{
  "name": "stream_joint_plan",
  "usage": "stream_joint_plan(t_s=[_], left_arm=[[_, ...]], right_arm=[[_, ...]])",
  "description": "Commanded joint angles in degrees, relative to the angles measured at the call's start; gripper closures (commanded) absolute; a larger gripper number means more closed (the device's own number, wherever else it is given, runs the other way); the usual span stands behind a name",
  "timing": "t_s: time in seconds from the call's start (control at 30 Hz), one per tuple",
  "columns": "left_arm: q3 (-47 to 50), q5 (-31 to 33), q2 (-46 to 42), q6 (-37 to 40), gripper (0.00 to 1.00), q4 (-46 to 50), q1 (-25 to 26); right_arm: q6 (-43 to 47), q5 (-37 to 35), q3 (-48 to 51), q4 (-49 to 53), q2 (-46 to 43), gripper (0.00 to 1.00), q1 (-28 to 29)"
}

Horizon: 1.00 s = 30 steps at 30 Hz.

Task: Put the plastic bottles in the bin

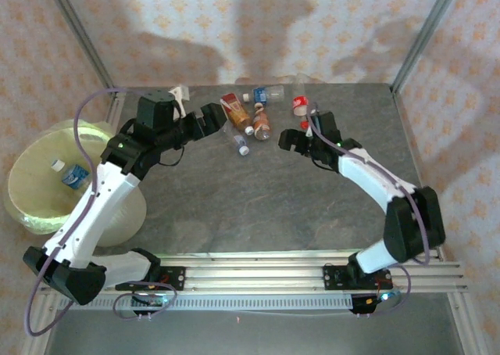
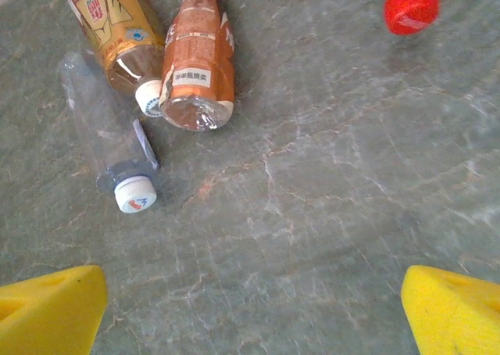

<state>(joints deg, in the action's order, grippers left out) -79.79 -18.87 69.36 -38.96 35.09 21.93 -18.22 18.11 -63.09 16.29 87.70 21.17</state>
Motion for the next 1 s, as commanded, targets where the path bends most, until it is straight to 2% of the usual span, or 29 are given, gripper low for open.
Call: stream_joint_plan(t_s=[0.0,0.23,0.63,0.73,0.87,0.97], left_arm=[[2.3,2.4,-2.1,0.5,0.00,-1.8,0.3],[6.2,6.3,-5.2,1.3,0.00,-0.9,0.3],[10.6,10.3,-8.7,3.0,0.00,0.8,0.3],[10.6,10.3,-8.7,3.5,0.00,2.5,0.3],[10.8,10.4,-8.5,3.4,0.00,3.7,0.3],[10.8,10.2,-8.2,3.1,0.00,4.1,0.3]], right_arm=[[0.2,3.0,-7.2,4.8,5.9,0.04,0.4],[1.8,-1.7,-20.2,8.4,19.6,0.05,3.6],[1.4,-3.7,-44.4,11.8,42.4,0.11,4.0],[1.5,-3.6,-47.4,11.9,45.3,0.16,4.3],[0.0,-6.4,-49.3,11.7,47.5,0.28,4.2],[-0.7,-5.7,-48.4,10.8,47.3,0.31,4.2]])
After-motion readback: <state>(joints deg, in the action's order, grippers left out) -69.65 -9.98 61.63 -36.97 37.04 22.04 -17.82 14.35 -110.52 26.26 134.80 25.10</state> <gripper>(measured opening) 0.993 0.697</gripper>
